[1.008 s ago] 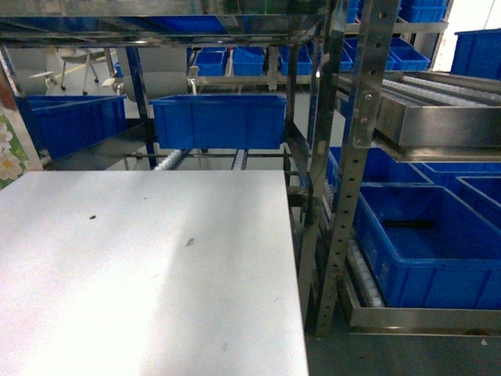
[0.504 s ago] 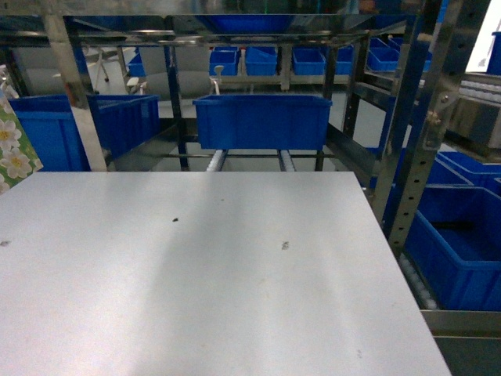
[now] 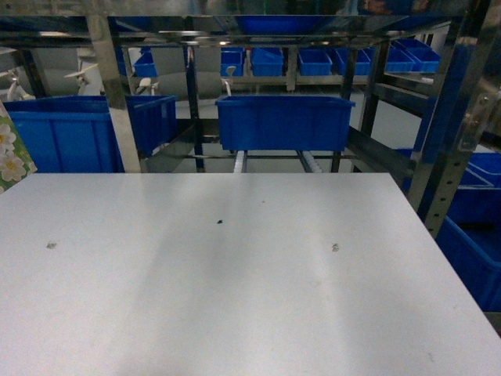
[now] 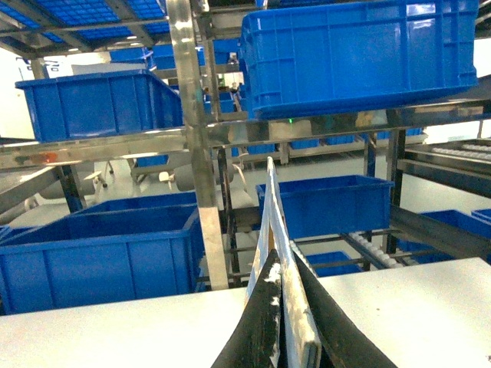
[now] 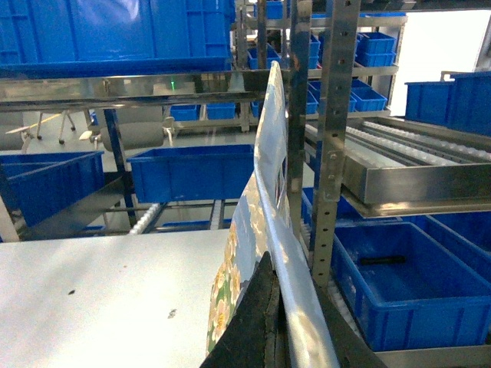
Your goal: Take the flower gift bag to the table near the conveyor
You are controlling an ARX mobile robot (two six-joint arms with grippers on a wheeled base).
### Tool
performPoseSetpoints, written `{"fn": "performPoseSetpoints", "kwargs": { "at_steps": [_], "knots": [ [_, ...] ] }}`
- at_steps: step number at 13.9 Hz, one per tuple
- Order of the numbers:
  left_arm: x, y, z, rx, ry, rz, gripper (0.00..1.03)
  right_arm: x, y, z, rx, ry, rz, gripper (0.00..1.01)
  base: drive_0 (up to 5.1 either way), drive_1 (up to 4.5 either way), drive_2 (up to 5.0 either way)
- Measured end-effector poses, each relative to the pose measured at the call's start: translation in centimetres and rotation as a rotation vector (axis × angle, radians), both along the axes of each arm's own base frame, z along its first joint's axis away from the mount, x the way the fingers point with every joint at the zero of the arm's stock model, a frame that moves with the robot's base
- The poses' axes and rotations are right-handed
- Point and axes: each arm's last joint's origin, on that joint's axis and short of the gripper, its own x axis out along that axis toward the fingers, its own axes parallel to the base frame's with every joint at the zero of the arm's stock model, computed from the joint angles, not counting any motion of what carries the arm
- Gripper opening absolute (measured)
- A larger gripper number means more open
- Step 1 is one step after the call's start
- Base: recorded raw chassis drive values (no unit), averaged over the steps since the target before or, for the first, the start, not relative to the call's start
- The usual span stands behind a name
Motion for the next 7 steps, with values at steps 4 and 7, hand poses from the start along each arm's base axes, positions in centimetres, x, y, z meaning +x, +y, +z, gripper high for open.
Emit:
{"fn": "performPoseSetpoints", "kwargs": {
  "at_steps": [4,7],
  "knots": [
    [0.0,0.01,0.01,0.0,-0.001,0.0,0.02,-0.01,0.0,0.04,0.0,-0.003,0.0,0.02,-5.0,2.5,2.5],
    [-0.01,0.0,0.02,0.0,-0.002,0.0,0.02,0.0,0.0,0.01,0.0,-0.001,0.0,0.02,-4.8,3.31,1.6]
  ]
}}
